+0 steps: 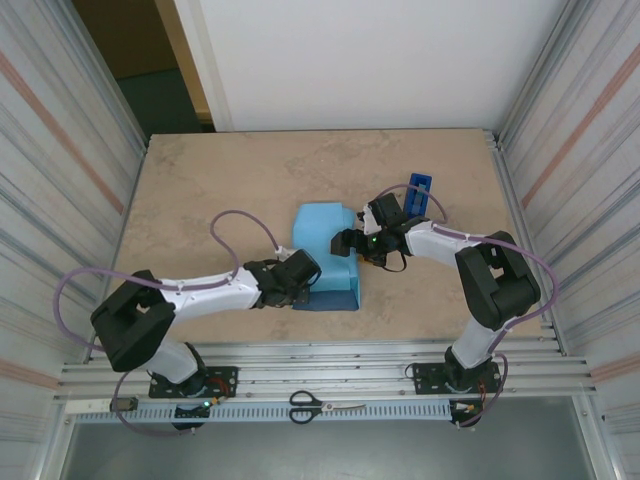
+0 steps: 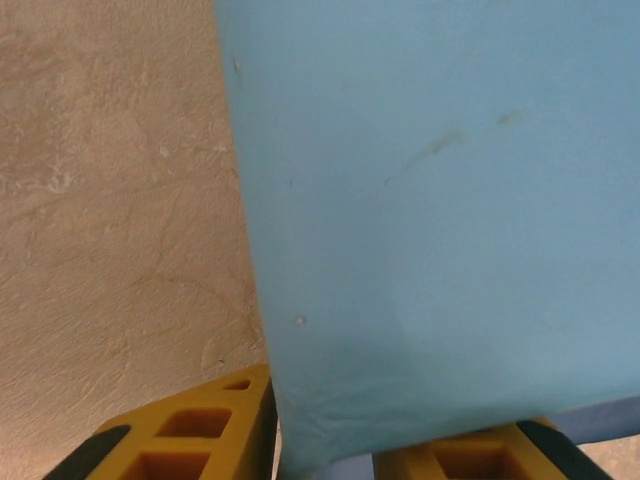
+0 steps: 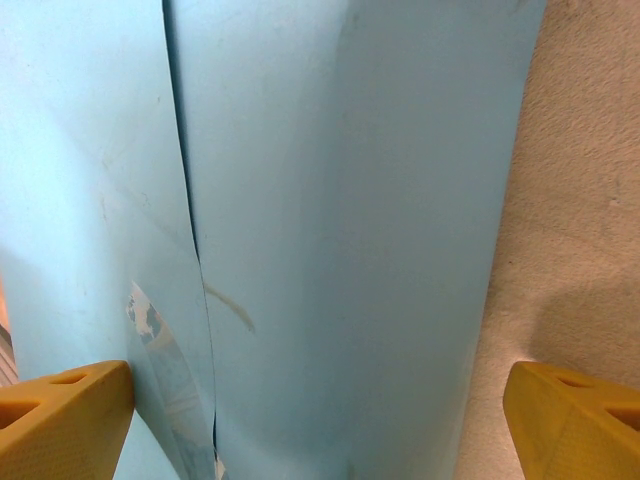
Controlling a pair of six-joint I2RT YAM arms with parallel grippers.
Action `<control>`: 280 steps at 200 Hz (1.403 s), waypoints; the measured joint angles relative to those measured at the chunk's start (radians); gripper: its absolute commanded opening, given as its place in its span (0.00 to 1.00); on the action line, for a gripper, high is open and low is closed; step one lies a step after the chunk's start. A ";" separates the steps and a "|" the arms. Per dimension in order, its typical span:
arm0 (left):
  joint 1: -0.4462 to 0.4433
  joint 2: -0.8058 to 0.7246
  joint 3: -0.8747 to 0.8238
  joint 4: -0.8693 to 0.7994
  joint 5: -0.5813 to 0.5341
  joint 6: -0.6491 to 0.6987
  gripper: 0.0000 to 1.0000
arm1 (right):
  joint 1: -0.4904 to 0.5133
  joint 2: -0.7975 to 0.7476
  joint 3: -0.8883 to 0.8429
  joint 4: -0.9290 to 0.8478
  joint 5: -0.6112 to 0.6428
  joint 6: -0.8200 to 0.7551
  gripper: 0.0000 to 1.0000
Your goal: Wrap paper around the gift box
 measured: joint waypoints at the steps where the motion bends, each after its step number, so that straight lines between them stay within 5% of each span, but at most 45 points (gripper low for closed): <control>1: 0.000 0.001 0.000 0.000 0.000 0.000 0.27 | 0.000 0.000 0.000 0.000 0.000 0.000 0.93; 59: -0.014 0.033 0.000 0.001 -0.027 -0.008 0.20 | 0.000 0.000 -0.001 0.002 0.000 0.002 0.93; 126: -0.022 0.044 0.009 0.002 -0.046 -0.007 0.00 | 0.000 0.000 -0.001 0.002 0.000 0.002 0.93; 185: -0.033 0.053 0.011 0.003 -0.059 -0.003 0.00 | 0.000 0.000 -0.001 0.002 0.000 0.002 0.93; 222: -0.033 0.053 0.011 0.002 -0.058 -0.001 0.17 | 0.000 0.000 -0.001 0.002 0.000 0.002 0.93; 280: -0.048 0.053 0.008 0.002 -0.049 0.000 0.20 | 0.000 0.000 -0.001 0.001 0.000 0.002 0.94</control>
